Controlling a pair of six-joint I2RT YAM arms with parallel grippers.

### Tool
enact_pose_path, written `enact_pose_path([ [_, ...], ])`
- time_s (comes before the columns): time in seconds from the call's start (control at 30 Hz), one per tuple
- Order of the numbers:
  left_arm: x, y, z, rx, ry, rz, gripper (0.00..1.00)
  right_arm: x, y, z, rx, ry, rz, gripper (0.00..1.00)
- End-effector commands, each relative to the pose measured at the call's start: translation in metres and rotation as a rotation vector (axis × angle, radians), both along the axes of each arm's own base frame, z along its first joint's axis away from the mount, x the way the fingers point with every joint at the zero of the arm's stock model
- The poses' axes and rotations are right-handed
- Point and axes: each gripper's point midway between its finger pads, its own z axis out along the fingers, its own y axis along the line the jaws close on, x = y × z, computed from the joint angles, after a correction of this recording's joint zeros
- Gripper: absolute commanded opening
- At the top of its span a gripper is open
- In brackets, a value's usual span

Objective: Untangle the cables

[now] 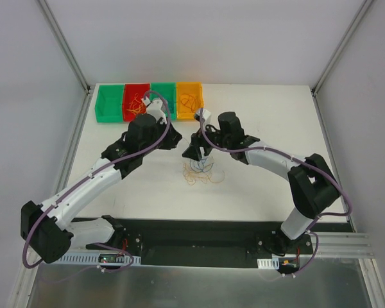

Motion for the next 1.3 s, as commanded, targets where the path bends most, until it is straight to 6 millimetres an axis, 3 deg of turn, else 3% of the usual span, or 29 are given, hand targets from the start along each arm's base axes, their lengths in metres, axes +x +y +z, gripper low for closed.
enact_pose_path([
  [0.0, -0.012, -0.005, 0.088, -0.143, -0.157, -0.071, 0.00, 0.025, 0.018, 0.021, 0.077, -0.057, -0.071, 0.67],
  [0.07, -0.019, 0.000, 0.129, -0.177, -0.244, -0.085, 0.00, 0.034, 0.020, 0.018, 0.084, -0.037, -0.125, 0.61],
  [0.17, -0.031, 0.022, 0.194, -0.177, -0.396, -0.053, 0.00, 0.047, 0.015, 0.010, 0.062, -0.030, -0.209, 0.54],
  [0.33, -0.071, 0.063, 0.299, -0.230, -0.635, -0.014, 0.00, 0.064, 0.002, -0.002, 0.024, -0.032, -0.322, 0.53],
  [0.5, -0.111, 0.097, 0.377, -0.306, -0.810, 0.017, 0.00, 0.087, -0.009, -0.023, 0.022, 0.053, -0.469, 0.52],
  [0.63, -0.126, 0.119, 0.409, -0.320, -0.896, 0.071, 0.00, 0.104, -0.016, -0.046, 0.043, 0.200, -0.561, 0.50],
  [0.7, -0.125, 0.122, 0.408, -0.305, -0.891, 0.087, 0.00, 0.109, -0.019, -0.051, 0.054, 0.246, -0.579, 0.49],
  [0.77, -0.114, 0.120, 0.391, -0.264, -0.846, 0.107, 0.00, 0.109, -0.023, -0.051, 0.051, 0.249, -0.596, 0.49],
  [1.03, -0.060, 0.137, 0.269, 0.024, -0.630, 0.298, 0.00, 0.112, -0.046, -0.031, 0.077, 0.204, -0.611, 0.51],
  [1.27, -0.018, 0.139, 0.194, 0.295, -0.489, 0.364, 0.00, 0.118, -0.071, -0.017, 0.101, 0.173, -0.630, 0.51],
])
